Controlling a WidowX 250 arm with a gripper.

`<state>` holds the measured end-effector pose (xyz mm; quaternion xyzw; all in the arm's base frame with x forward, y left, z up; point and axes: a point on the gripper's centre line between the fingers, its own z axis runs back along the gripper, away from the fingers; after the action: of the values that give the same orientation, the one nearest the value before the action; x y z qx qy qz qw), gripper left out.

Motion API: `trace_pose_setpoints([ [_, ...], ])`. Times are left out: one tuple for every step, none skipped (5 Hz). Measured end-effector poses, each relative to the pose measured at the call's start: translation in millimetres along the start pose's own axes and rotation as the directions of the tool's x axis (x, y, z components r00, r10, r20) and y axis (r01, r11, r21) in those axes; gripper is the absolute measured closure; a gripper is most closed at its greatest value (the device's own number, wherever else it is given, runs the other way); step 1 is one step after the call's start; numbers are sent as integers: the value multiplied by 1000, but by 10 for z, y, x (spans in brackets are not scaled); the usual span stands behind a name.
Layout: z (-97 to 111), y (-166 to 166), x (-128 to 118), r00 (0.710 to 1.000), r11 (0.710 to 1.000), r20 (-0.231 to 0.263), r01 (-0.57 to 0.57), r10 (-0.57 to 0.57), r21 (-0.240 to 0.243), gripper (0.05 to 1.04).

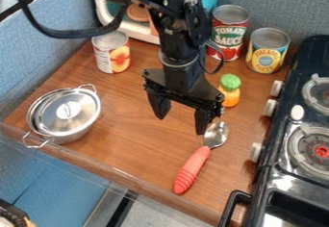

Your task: Put the lid out of the pot to the left side of the red spoon

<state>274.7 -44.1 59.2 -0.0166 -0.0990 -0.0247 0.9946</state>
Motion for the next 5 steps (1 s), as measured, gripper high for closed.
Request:
trace_pose_setpoints([
  [-80, 15, -54, 999, 1000, -34, -1, 1, -1, 83],
  [-19, 363, -38, 997, 997, -22, -72, 72, 2, 83],
  [76, 638, -17, 996, 996, -2, -92, 92, 20, 83],
  [126, 1135, -85, 987, 985, 14, -161, 160, 69, 83],
  [85, 1496, -131, 979, 972, 22, -204, 202, 115, 83],
])
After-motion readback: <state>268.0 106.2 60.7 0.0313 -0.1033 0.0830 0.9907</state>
